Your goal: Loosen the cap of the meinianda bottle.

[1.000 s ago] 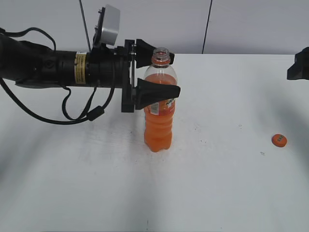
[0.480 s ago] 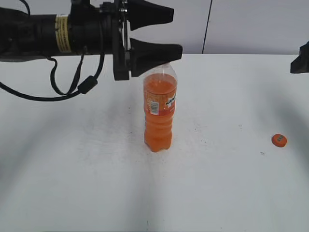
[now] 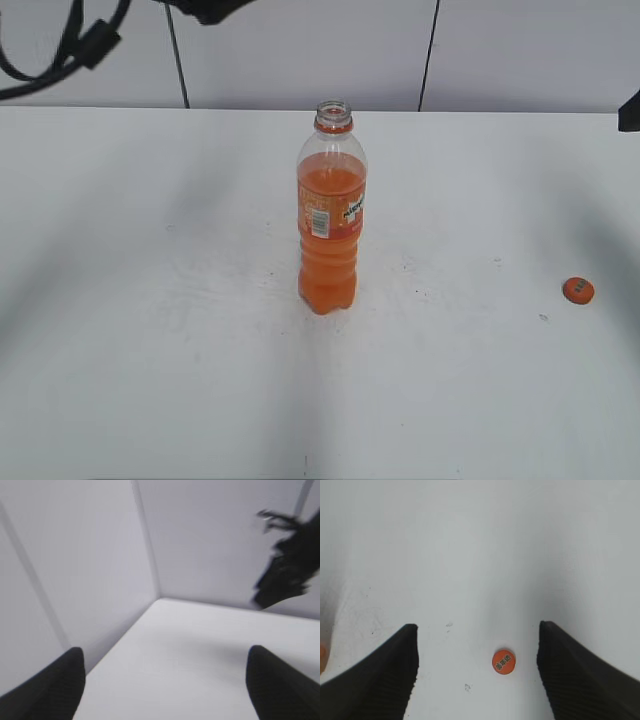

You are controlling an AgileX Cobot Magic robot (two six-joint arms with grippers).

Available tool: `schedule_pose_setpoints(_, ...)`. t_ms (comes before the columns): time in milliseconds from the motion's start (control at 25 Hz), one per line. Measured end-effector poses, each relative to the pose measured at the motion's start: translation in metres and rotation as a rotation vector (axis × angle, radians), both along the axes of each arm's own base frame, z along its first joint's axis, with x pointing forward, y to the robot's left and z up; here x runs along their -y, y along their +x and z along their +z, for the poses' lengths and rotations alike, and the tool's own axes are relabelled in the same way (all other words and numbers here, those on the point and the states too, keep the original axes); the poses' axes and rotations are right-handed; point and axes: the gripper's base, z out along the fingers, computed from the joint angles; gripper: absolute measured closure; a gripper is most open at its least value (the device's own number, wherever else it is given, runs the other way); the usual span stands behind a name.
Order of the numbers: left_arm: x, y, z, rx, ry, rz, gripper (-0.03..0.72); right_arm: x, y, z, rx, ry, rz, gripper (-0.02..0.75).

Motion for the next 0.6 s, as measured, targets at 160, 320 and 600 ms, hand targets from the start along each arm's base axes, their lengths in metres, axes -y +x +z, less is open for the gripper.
schedule_pose_setpoints(160, -0.038, 0.019, 0.003, -0.057, 0.057, 0.491, 0.097, -0.001, -0.006, 0.011, -0.003, 0.004, 0.014, 0.185)
schedule_pose_setpoints(320, -0.067, 0.03, -0.011, -0.173, 0.026, 0.848, 0.097, -0.002, -0.015, 0.02, -0.001, 0.005, 0.024, 0.185)
schedule_pose_setpoints(600, -0.078, 0.02, -0.042, -0.476, 0.166, 0.997, 0.097, -0.004, -0.025, 0.023, -0.045, 0.009, 0.044, 0.185)
